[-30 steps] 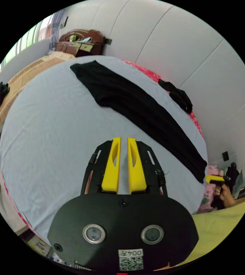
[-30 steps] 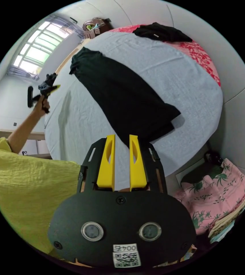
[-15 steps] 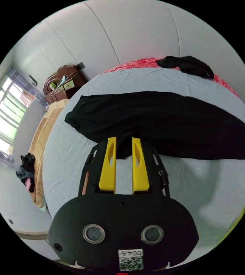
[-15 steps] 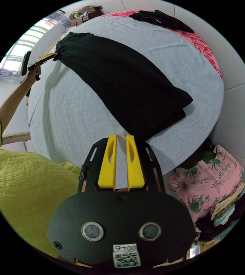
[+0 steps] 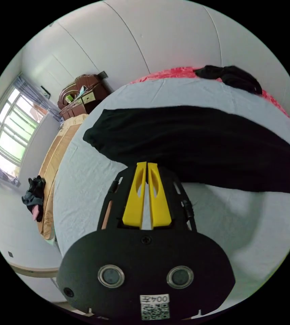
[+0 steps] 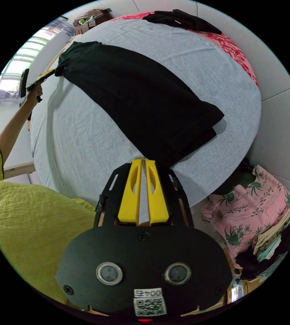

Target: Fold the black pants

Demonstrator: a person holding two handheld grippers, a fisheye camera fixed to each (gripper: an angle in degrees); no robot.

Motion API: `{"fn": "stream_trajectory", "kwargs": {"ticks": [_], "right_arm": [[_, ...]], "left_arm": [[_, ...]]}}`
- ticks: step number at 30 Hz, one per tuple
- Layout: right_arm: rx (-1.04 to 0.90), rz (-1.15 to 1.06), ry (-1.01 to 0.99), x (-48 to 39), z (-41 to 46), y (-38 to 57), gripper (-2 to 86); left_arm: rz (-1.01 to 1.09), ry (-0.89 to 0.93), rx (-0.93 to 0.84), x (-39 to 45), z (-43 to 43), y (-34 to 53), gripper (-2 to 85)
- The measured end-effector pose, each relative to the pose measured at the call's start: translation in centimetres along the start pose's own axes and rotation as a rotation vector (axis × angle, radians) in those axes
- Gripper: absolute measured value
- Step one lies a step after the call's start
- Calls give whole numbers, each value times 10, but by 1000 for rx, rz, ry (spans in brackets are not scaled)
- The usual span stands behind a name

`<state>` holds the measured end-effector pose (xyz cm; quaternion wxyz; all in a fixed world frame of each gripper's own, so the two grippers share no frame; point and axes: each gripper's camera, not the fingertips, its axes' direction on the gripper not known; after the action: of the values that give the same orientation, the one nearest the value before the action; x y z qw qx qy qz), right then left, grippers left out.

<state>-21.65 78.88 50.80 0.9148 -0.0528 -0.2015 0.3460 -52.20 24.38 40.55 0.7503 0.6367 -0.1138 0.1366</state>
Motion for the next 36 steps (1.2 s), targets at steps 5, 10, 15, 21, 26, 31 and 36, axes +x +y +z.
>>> {"fn": "stream_trajectory", "kwargs": {"ticks": [5,10,15,21,26,31,36], "right_arm": [[-18,9,0,-9,15,-9,7],[-29,1,-1,-19,27,-16,2],[-24,-7,27,-35,37,-19,1],[-10,-48,70,-59,47,-20,-3],[25,-99,93,-79,55,-16,-3],[43,-208,114,-97,60,-13,-1],[-2,-361,89,-113,62,-16,3]], "left_arm": [[-251,157,114,-41,-22,29,5],[-496,341,-5,-73,27,69,5],[-585,452,-16,-89,43,73,11],[-591,562,-51,-89,52,88,16],[-556,548,-78,-64,29,121,14],[-438,481,-147,21,-26,162,6],[-358,428,-303,171,-83,218,2]]}}
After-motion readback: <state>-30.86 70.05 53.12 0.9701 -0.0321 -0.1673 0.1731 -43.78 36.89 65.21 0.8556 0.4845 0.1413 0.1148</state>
